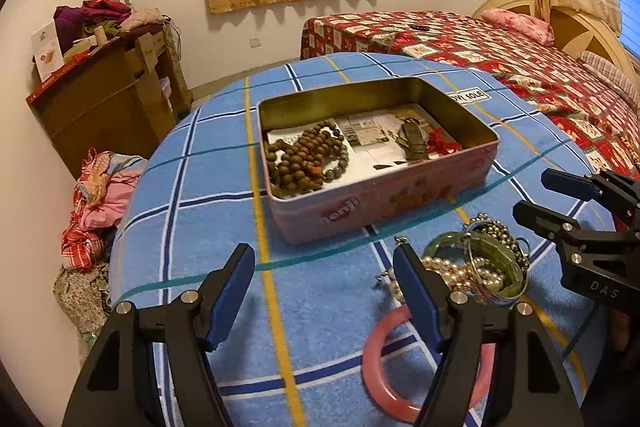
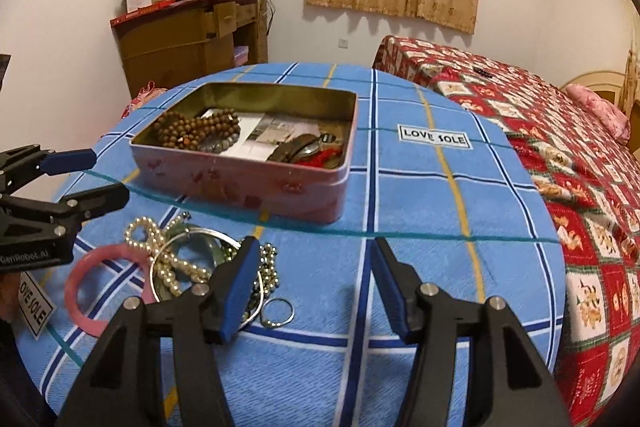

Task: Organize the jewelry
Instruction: 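Withdraw both tools from the tin toward the pearls and bangles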

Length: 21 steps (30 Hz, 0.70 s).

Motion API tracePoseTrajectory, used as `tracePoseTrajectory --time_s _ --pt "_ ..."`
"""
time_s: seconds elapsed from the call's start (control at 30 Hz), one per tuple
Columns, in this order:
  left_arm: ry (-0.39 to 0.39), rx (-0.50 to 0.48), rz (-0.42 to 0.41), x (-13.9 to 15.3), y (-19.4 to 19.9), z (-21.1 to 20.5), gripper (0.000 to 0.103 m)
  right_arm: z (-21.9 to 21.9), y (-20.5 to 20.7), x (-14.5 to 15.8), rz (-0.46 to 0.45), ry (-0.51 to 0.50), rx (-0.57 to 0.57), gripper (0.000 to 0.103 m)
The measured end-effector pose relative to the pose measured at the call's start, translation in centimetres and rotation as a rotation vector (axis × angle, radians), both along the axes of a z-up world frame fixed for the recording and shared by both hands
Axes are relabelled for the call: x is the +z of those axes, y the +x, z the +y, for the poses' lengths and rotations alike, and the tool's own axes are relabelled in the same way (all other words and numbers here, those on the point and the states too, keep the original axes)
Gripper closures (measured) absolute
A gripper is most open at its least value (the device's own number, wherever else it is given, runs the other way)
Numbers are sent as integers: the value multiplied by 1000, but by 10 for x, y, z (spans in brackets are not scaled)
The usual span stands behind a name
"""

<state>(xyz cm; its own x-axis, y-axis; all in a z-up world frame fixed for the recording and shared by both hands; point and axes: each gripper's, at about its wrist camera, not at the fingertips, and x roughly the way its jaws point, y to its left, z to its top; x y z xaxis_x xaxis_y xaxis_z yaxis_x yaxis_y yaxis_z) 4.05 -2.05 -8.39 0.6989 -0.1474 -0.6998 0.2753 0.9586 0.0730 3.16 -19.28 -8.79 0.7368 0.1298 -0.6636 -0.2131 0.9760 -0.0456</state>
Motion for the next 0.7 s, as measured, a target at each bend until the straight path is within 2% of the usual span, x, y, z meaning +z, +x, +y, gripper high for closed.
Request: tracePoseTrajectory --time_s 0.47,0.7 --pt "45 -24 43 -14 -12 3 31 -9 -4 -9 43 42 -25 43" --pt "21 -13 40 -11 -11 7 31 -1 -4 -13 69 11 -9 43"
